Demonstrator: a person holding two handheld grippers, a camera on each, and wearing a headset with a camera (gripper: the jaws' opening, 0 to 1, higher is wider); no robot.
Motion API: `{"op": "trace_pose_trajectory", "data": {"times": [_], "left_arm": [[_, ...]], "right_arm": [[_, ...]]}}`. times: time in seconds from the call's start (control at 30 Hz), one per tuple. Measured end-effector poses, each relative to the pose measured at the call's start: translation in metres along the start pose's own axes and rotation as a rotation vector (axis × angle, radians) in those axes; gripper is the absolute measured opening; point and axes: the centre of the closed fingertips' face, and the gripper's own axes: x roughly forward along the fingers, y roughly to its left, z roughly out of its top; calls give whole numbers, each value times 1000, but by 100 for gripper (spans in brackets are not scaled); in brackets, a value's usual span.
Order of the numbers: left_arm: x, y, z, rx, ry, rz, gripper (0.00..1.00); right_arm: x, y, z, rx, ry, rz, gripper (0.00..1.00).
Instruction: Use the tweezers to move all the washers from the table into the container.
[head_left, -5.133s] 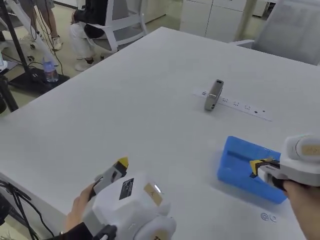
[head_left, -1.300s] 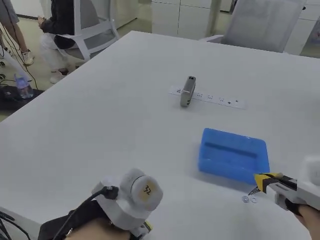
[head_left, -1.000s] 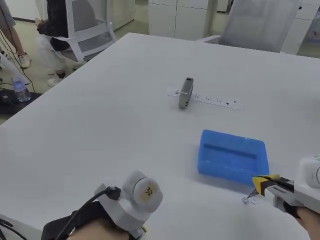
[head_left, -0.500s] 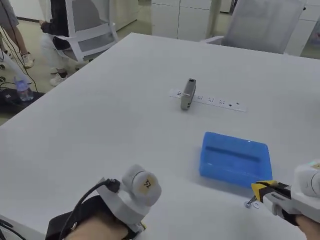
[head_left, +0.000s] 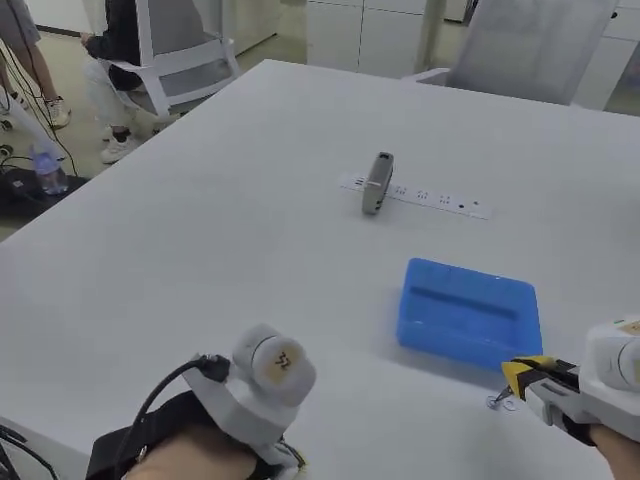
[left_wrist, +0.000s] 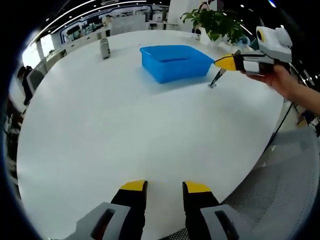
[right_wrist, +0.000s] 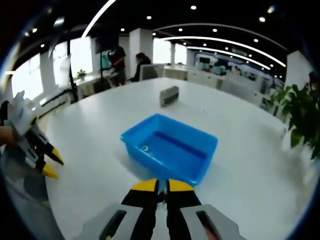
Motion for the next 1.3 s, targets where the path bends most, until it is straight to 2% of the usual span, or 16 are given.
{"op": "trace_pose_trajectory", "data": {"times": [0.1, 0.17, 0.27, 0.37, 0.4, 0.5, 0.57, 0.63, 0.7, 0.8, 0.87, 0.93, 1.03, 1.1, 1.2, 1.3], "left_arm": [[-5, -4, 2, -41, -41, -35, 36], [-10, -2, 4, -51, -60, -36, 40], [-23, -6, 14, -24, -128, -30, 48], [-29, -7, 21, 4, -191, -8, 57], [-31, -4, 22, -12, -201, 16, 59], [-41, -9, 30, -23, -270, 19, 66], [-47, -11, 34, -7, -321, 39, 72], [-49, -15, 33, 1, -330, 43, 77], [-50, -16, 34, 5, -359, 49, 82], [-60, -21, 46, 37, -471, 74, 89], [-67, -26, 53, 44, -542, 71, 93], [-72, -29, 59, 36, -589, 61, 96], [-77, -29, 64, 51, -635, 80, 99], [-77, -27, 65, 45, -649, 98, 99], [-75, -20, 62, 92, -616, 170, 99], [-72, -22, 61, 99, -608, 172, 99]], "right_arm": [[4, -5, -3, 5, 3, 2, 2], [3, -4, -2, 12, 1, 5, 2], [4, -3, -1, 2, 1, 6, 2], [5, -1, -2, -6, 5, 11, 2], [4, -2, -1, -8, 5, 10, 2], [3, -2, -1, -8, 6, 12, 2], [6, -4, -1, -10, 8, 13, 2], [5, -3, 0, -12, 11, 16, 2], [7, -4, 0, -19, 11, 17, 2], [7, -4, 1, -18, 11, 18, 2], [7, -4, 2, -19, 9, 17, 2], [7, -3, 2, -17, 9, 16, 2], [12, -4, -2, -29, 6, 13, 2], [10, -7, -3, -30, 7, 11, 2], [8, -7, -3, -17, 14, 16, 1], [8, -3, -2, -13, 17, 22, 1]]}}
